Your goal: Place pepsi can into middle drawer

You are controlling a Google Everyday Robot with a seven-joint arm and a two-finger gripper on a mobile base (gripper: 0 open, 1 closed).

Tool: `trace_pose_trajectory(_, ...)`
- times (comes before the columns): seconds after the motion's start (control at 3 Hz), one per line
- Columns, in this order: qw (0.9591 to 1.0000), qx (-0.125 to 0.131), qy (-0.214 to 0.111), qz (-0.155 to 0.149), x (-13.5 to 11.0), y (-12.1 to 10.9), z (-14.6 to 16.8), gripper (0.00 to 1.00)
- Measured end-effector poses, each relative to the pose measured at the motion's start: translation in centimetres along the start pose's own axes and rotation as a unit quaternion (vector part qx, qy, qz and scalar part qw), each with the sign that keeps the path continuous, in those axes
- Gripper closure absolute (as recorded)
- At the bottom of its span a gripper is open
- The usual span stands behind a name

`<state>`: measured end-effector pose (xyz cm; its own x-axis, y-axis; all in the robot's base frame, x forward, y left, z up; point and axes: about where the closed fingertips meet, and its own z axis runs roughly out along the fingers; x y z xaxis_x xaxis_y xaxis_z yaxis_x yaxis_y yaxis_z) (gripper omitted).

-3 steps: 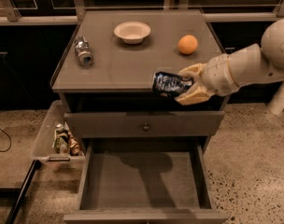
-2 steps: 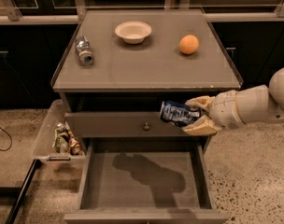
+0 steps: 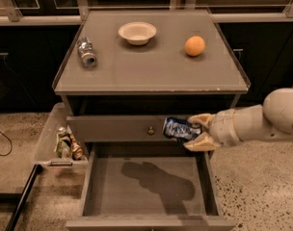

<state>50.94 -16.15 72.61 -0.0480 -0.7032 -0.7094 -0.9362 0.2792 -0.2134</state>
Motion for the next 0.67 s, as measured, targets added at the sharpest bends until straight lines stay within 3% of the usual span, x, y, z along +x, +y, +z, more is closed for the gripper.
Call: trace_pose_trajectory(0.67, 0.9983, -0.024, 0.037, 0.039, 9.9, 3.0, 9.3, 1.00)
